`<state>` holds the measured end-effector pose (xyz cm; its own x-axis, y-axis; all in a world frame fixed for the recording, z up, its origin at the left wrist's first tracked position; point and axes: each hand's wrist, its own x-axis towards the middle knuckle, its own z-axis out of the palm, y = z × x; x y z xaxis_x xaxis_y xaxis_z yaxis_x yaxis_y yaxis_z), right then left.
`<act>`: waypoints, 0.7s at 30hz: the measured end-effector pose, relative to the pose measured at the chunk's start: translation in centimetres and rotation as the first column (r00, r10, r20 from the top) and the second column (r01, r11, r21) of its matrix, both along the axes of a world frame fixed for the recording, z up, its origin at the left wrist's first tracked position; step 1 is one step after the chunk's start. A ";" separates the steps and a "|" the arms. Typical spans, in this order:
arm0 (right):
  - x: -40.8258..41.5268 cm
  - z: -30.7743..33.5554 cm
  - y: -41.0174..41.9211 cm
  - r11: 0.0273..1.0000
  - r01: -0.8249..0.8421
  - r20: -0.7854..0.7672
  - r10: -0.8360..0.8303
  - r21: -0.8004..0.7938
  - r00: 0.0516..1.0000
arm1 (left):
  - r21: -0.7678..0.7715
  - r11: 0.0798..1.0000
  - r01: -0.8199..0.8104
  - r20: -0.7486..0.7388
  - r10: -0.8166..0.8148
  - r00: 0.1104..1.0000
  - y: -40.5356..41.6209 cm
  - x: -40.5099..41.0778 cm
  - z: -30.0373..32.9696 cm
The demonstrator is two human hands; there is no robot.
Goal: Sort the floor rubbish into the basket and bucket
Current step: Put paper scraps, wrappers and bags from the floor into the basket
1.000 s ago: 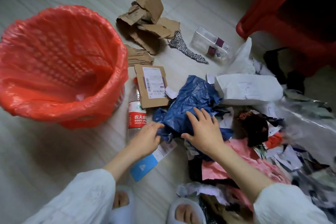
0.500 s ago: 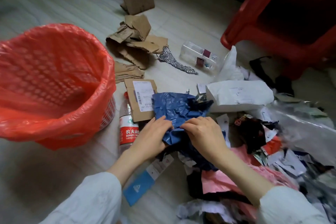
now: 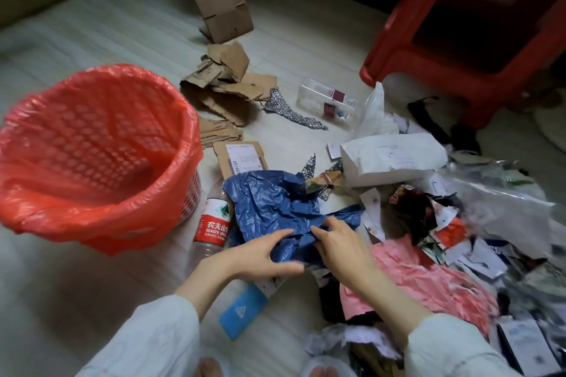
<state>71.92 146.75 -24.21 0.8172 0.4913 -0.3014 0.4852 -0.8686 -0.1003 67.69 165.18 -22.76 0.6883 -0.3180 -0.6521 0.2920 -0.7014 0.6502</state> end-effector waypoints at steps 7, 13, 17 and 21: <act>-1.3 -2.1 -1.0 0.996 -0.080 0.124 0.085 -0.046 0.989 | 0.537 0.842 0.045 0.274 -0.225 0.935 -1.7 2.0 -4.1; -1.1 -3.8 -2.5 1.000 0.006 0.107 -0.008 0.019 0.994 | 0.592 0.803 0.068 0.194 -0.224 0.955 -3.9 1.6 -7.1; -1.5 -3.7 -2.3 0.998 0.032 0.072 -0.036 0.063 0.997 | 0.479 0.876 -0.049 0.352 -0.141 0.926 -4.0 0.9 -6.7; -1.1 -2.6 -2.2 0.989 0.087 0.089 -0.098 0.120 0.991 | 0.213 0.972 -0.102 0.503 -0.020 0.864 -2.9 0.7 -5.5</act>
